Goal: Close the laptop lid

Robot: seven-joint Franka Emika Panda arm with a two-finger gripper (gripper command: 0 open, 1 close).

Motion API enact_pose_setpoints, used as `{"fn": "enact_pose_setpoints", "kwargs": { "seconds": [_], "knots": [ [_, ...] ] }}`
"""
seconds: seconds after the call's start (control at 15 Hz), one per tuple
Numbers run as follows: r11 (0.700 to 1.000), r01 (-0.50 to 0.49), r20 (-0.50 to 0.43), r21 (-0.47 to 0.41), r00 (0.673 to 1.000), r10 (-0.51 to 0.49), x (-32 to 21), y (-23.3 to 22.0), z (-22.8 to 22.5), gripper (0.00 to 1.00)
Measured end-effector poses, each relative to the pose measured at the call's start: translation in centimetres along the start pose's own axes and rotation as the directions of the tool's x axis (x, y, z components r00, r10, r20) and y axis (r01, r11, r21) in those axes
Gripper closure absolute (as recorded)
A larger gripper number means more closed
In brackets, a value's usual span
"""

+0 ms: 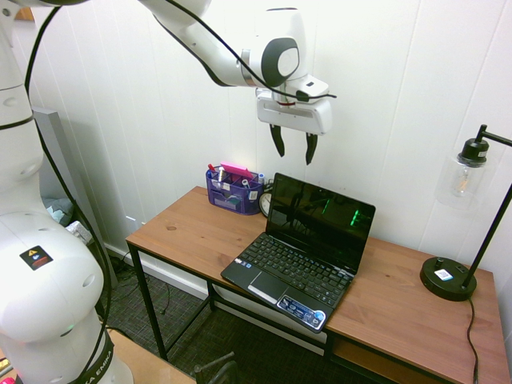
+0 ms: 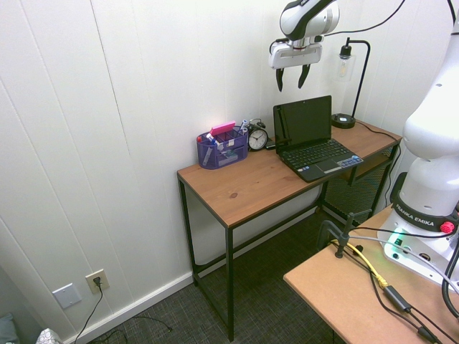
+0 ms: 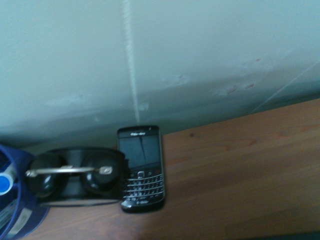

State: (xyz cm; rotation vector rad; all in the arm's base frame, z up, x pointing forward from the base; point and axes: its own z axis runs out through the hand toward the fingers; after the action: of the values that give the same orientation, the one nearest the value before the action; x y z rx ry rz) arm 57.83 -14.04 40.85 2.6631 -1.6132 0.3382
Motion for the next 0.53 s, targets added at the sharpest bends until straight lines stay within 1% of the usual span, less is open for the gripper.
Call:
{"fn": "enact_pose_setpoints", "kwargs": {
  "seconds": [0.2, 0.27, 0.53],
  "knots": [
    [0.999, -0.036, 0.036, 0.003, 0.999, 0.036, 2.2, -0.4, 2.5, 0.00],
    [0.999, -0.041, 0.047, 0.001, 0.998, 0.041, 2.8, -0.4, 3.4, 1.00],
    [0.998, -0.064, 0.064, -0.028, 0.996, 0.066, 4.7, -0.2, 6.7, 1.00]
  ]
}}
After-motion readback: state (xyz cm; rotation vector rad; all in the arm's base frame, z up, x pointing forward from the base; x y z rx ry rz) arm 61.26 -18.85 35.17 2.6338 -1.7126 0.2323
